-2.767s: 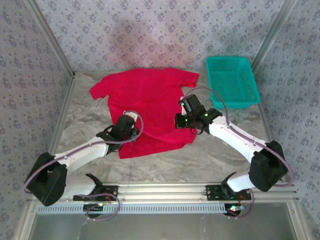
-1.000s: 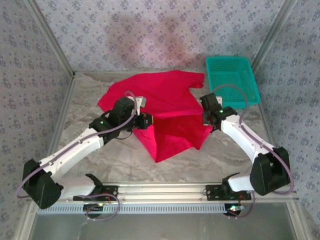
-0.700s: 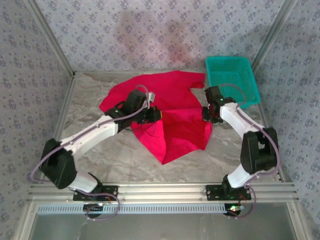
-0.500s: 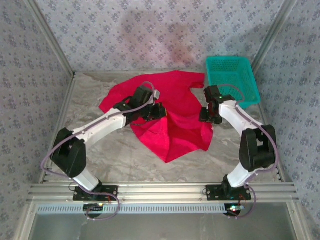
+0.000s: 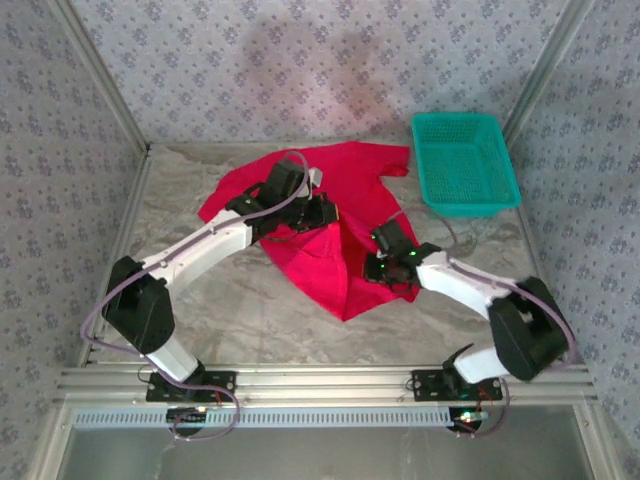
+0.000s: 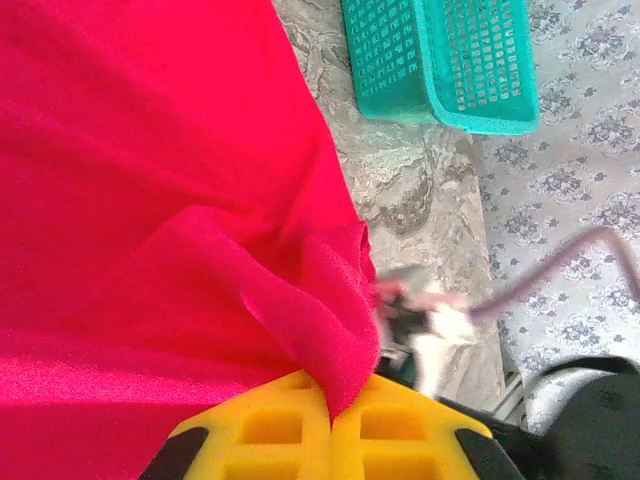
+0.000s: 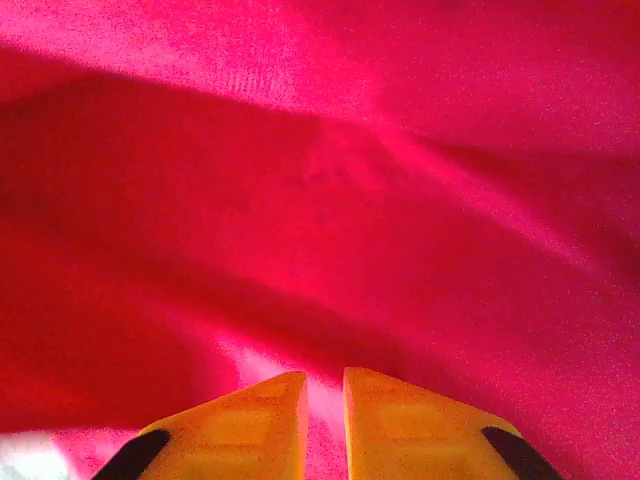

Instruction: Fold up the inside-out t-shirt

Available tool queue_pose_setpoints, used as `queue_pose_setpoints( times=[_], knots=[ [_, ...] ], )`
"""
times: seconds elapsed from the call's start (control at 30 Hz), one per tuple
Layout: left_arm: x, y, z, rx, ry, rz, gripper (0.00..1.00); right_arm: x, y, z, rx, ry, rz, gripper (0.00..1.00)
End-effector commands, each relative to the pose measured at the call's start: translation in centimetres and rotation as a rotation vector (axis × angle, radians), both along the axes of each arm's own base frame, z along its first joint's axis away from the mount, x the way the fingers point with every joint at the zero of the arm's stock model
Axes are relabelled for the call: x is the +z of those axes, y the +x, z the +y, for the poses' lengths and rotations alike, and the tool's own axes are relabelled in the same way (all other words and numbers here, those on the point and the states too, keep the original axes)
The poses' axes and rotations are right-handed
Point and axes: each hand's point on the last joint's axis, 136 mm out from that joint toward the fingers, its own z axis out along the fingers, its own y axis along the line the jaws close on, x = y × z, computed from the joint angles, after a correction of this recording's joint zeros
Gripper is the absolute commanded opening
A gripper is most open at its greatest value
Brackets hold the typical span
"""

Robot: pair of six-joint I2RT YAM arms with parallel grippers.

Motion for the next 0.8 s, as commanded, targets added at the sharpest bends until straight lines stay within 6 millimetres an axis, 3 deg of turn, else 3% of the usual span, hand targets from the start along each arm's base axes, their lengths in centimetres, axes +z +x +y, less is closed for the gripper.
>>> queue_pose_setpoints(
  times=[0.0,0.13,0.3,0.4,0.63,0.73,0.77],
  knots=[
    [5.1,0.2,-0.7,0.008,-0.097,-0.032,0.0,1.7,7.2,4.4,-0.089,0.164,-0.171,0.21],
    [9.8,-0.2,-2.0,0.006,-0.138,-0.096,0.0,2.4,12.0,7.3,-0.109,0.195,-0.215,0.34],
    [14.4,-1.2,-3.8,-0.018,-0.21,-0.152,0.0,3.2,16.2,10.2,-0.146,0.237,-0.241,0.83],
    [16.5,-1.6,-4.5,-0.032,-0.25,-0.172,0.0,2.2,17.8,11.5,-0.173,0.232,-0.219,0.97],
    [20.5,-2.6,-4.1,-0.053,-0.309,-0.23,0.0,-3.9,19.4,11.9,-0.343,0.049,-0.056,1.0],
    [20.9,-2.7,-2.7,-0.03,-0.29,-0.253,0.0,-5.9,19.1,11.9,-0.373,0.023,-0.005,0.92],
    [20.8,-2.6,-2.2,-0.02,-0.287,-0.254,0.0,-6.3,19.0,12.0,-0.371,0.024,0.002,0.83]
  ],
)
